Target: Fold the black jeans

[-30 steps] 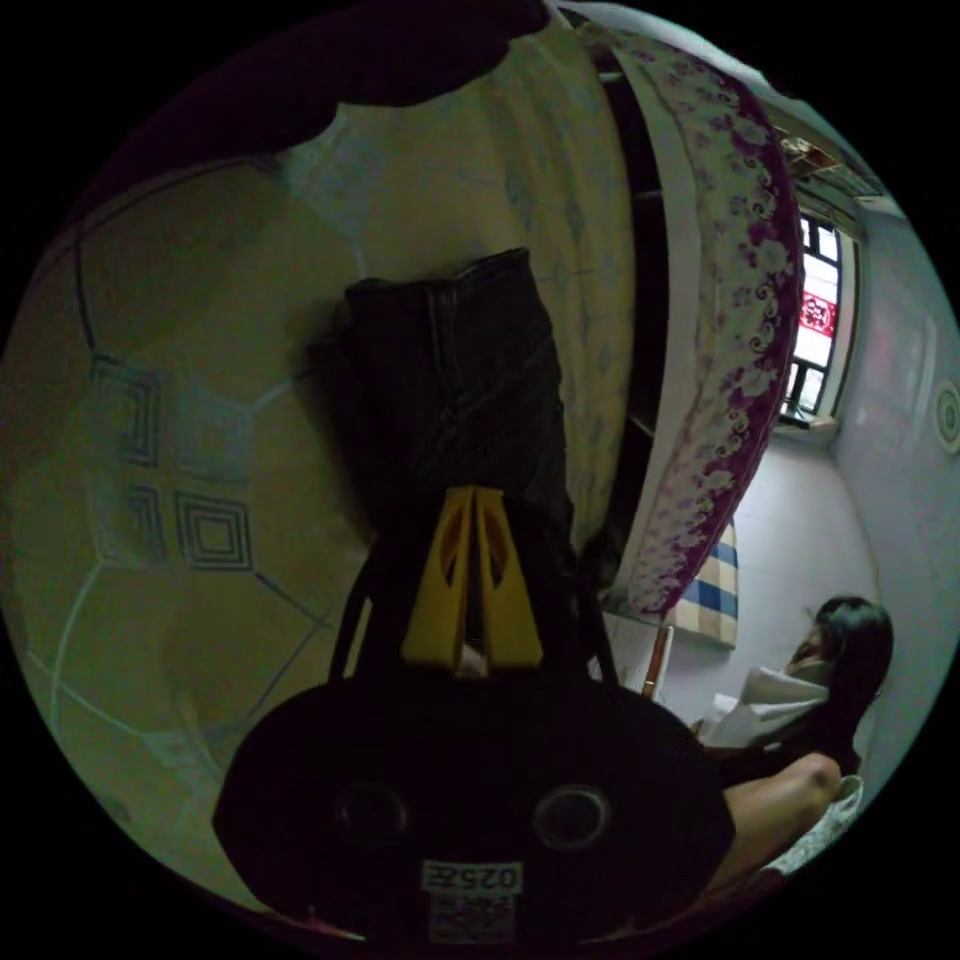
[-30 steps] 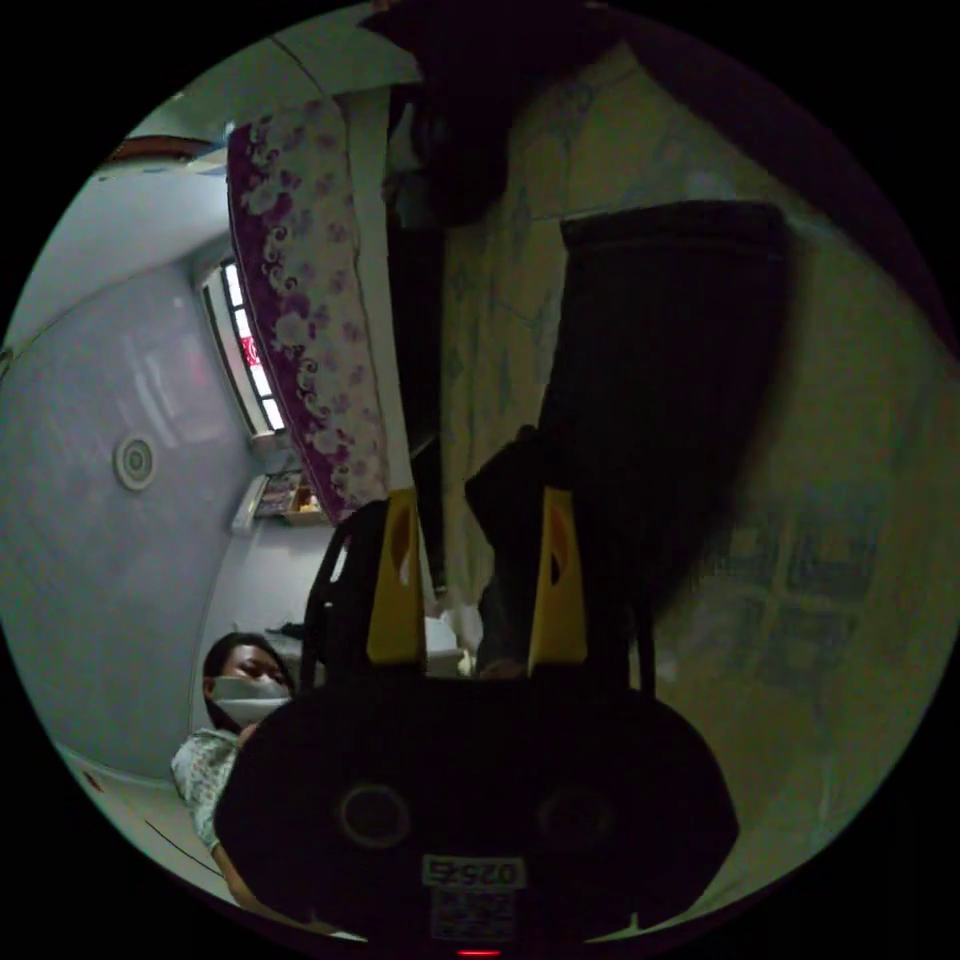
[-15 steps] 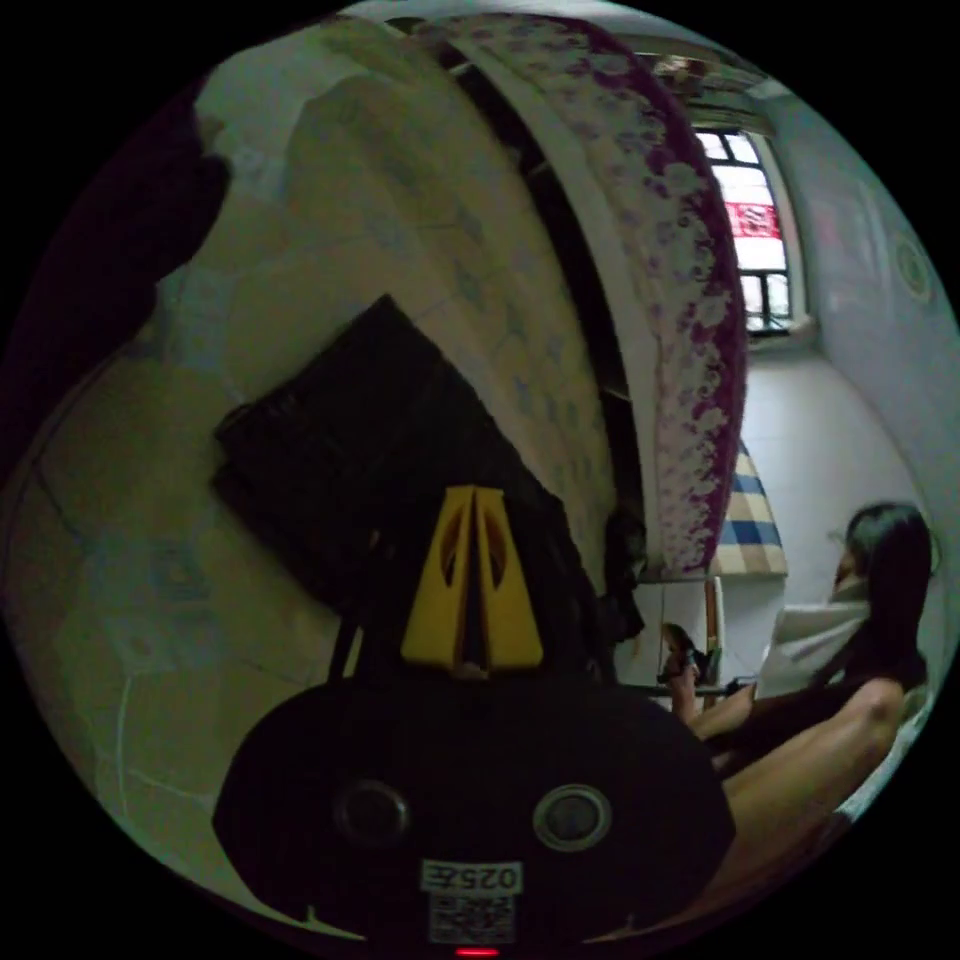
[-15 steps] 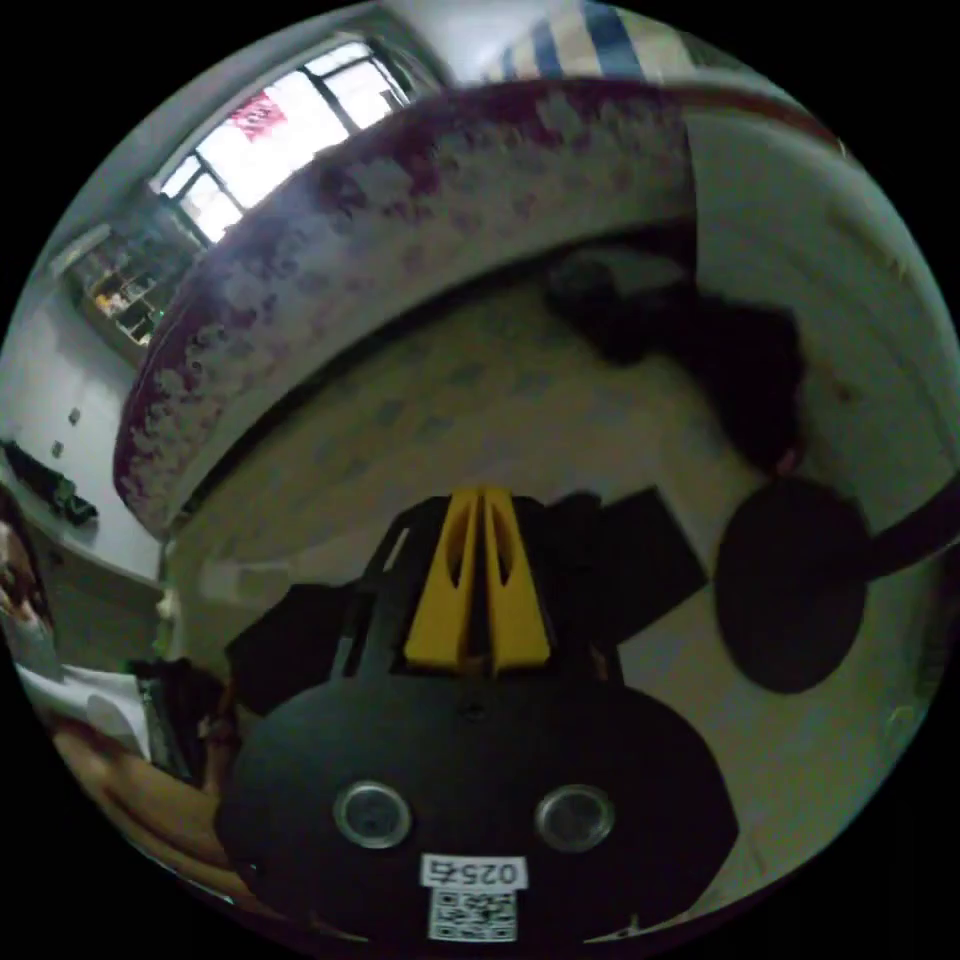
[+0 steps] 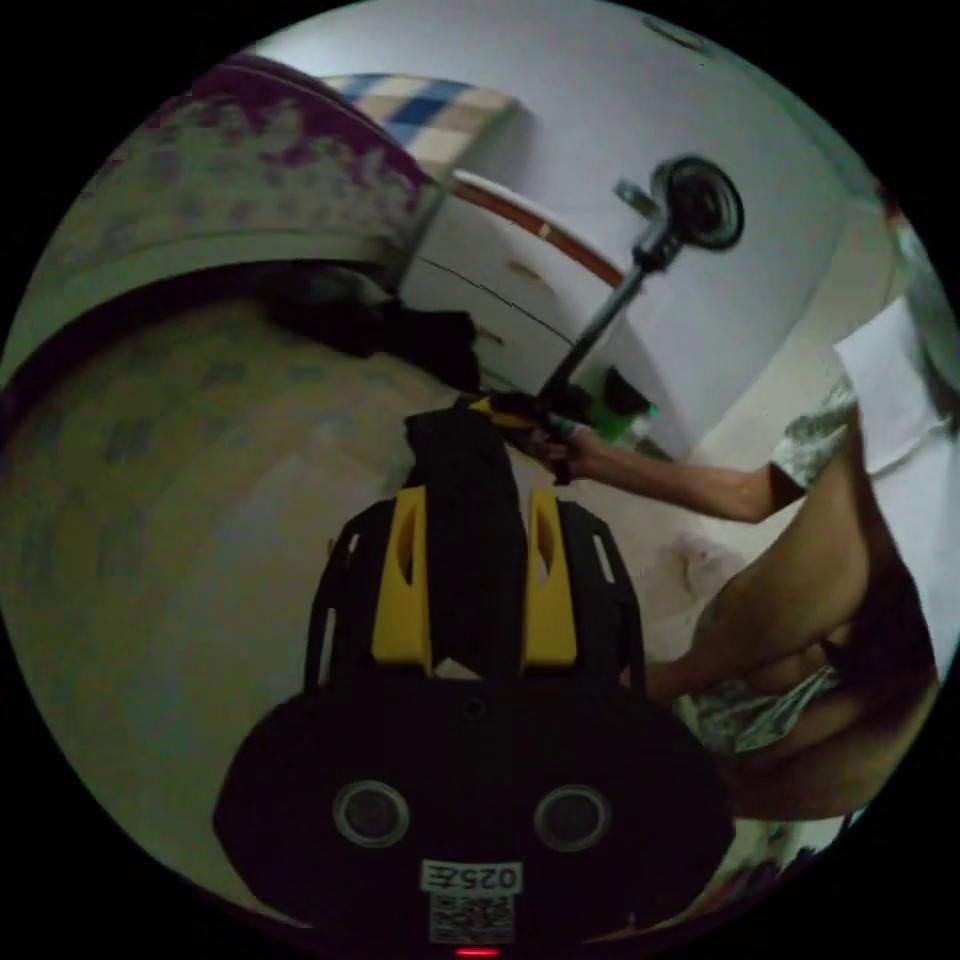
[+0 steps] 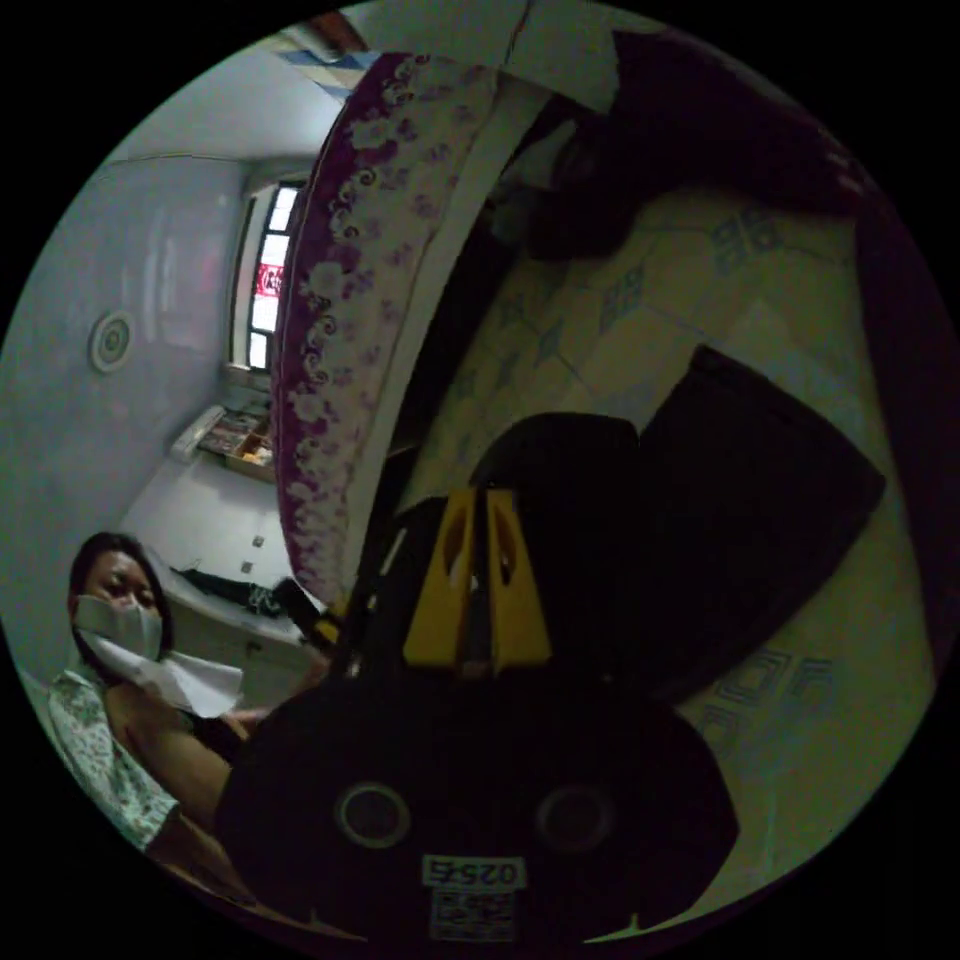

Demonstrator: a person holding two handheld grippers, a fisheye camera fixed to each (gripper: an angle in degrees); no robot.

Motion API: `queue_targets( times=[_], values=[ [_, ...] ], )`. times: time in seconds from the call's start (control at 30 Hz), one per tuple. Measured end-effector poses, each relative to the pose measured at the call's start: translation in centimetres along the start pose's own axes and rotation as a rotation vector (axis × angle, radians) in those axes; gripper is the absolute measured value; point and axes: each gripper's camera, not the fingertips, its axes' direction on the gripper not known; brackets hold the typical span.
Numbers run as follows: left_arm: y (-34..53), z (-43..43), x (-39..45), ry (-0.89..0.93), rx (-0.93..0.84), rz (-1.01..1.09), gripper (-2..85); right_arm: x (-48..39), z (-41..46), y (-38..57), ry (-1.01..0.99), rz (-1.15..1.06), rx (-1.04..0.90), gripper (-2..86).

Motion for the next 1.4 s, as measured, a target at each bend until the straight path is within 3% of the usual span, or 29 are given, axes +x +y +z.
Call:
queue_targets(
  times=[0.1, 0.27, 0.37, 0.4, 0.47, 0.57, 0.63, 0.7, 0.77, 0.9, 0.93, 1.13, 1.2, 1.3, 1.4],
  values=[
    [-8.0, 8.7, -1.4, 0.012, -0.163, 0.181, 12.8, -3.7, 0.3, 1.0, 0.091, -0.128, -0.043, -0.4],
    [-14.9, 18.7, -2.3, 0.18, -0.26, 0.275, 8.6, -10.2, 0.7, 2.9, 0.181, -0.279, -0.019, -0.2],
    [-16.1, 19.7, -3.5, 0.245, -0.181, 0.25, 2.1, -18.0, 3.5, 4.4, 0.477, -0.584, -0.111, 0.6],
    [-15.9, 18.7, -4.8, 0.321, -0.122, 0.185, 0.4, -21.2, 5.3, 5.3, 0.567, -0.751, -0.163, 1.2],
    [-15.0, 17.2, -7.9, 0.429, -0.045, 0.033, -0.8, -24.3, 8.3, 6.1, 0.667, -0.867, -0.216, 3.2],
    [-11.8, 16.9, -14.9, 0.339, -0.037, -0.295, -1.2, -23.9, 13.6, 5.3, 0.713, -0.841, -0.365, 7.4],
    [-9.6, 18.0, -19.2, 0.28, -0.104, -0.478, -1.2, -20.0, 15.8, 4.3, 0.759, -0.704, -0.459, 10.2],
    [-7.2, 20.5, -23.7, 0.325, -0.236, -0.668, -1.2, -12.3, 16.7, 3.6, 0.734, -0.393, -0.612, 10.4],
    [-6.6, 21.5, -25.4, 0.313, -0.278, -0.724, -1.1, -8.0, 15.2, 4.1, 0.592, -0.198, -0.583, 8.0],
    [-7.5, 21.4, -26.6, 0.286, -0.292, -0.707, -1.1, -4.4, 10.7, 3.9, 0.146, 0.001, -0.254, 7.3],
    [-7.6, 21.3, -26.7, 0.279, -0.295, -0.707, -1.1, -4.2, 10.7, 3.6, 0.115, 0.007, -0.235, 7.7],
    [-6.7, 20.7, -28.5, 0.303, -0.248, -0.706, -1.1, -5.7, 19.1, -1.5, 0.196, -0.164, -0.42, 12.8],
    [-6.0, 20.5, -29.2, 0.328, -0.214, -0.726, -1.1, -4.7, 22.6, -3.4, 0.142, -0.103, -0.477, 10.1],
    [-5.3, 20.0, -29.7, 0.339, -0.183, -0.736, -1.1, -4.2, 25.3, -4.5, 0.22, -0.109, -0.522, 6.0],
    [-5.0, 19.5, -30.0, 0.337, -0.183, -0.725, -1.0, -3.4, 25.4, -4.4, 0.135, -0.076, -0.52, 1.7]
  ],
)
